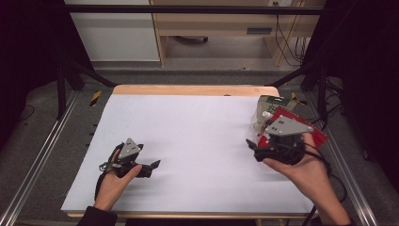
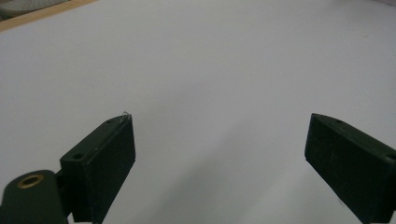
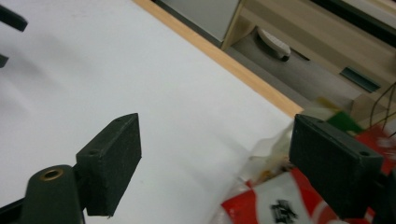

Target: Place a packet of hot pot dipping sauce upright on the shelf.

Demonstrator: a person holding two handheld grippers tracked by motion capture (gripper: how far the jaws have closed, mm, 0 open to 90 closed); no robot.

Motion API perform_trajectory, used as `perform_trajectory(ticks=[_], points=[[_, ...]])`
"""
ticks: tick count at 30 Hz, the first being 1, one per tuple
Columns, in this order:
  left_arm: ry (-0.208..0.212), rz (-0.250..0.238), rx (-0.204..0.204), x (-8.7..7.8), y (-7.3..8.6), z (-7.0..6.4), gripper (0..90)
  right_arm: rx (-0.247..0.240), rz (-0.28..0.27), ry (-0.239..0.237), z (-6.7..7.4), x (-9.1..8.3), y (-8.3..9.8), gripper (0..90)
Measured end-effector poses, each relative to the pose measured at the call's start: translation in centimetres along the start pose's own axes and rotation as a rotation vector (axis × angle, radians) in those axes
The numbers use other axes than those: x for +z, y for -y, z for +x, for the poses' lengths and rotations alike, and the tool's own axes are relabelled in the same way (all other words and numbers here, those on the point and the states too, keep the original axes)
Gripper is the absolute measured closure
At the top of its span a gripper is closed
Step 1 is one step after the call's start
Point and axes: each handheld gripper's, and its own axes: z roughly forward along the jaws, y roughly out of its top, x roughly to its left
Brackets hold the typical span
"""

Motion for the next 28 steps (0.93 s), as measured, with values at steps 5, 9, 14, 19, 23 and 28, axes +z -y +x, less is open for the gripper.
perform_trajectory(ticks=[5, 9, 14, 19, 23, 28], points=[[-0.001, 0.001, -0.001, 0.0, 0.0, 0.0, 8.4, -0.016, 0.024, -0.027, 2.6, 2.1, 0.9, 16.3], [-0.001, 0.001, -0.002, 0.0, 0.0, 0.0, 8.4, -0.006, 0.034, -0.051, 4.0, 3.2, 1.5, 16.8], [-0.002, 0.005, 0.000, 0.0, 0.1, 0.1, 8.4, 0.023, 0.055, -0.083, 5.2, 4.7, 2.7, 17.4], [-0.003, 0.010, 0.004, 0.0, 0.1, 0.1, 8.4, 0.038, 0.074, -0.094, 6.1, 6.2, 4.1, 17.3], [-0.005, 0.013, 0.006, 0.1, 0.1, 0.1, 8.4, 0.060, 0.078, -0.104, 6.5, 7.3, 4.9, 17.2], [-0.006, 0.015, 0.008, 0.1, 0.1, 0.0, 8.4, 0.104, 0.072, -0.110, 7.0, 8.7, 6.0, 17.0]])
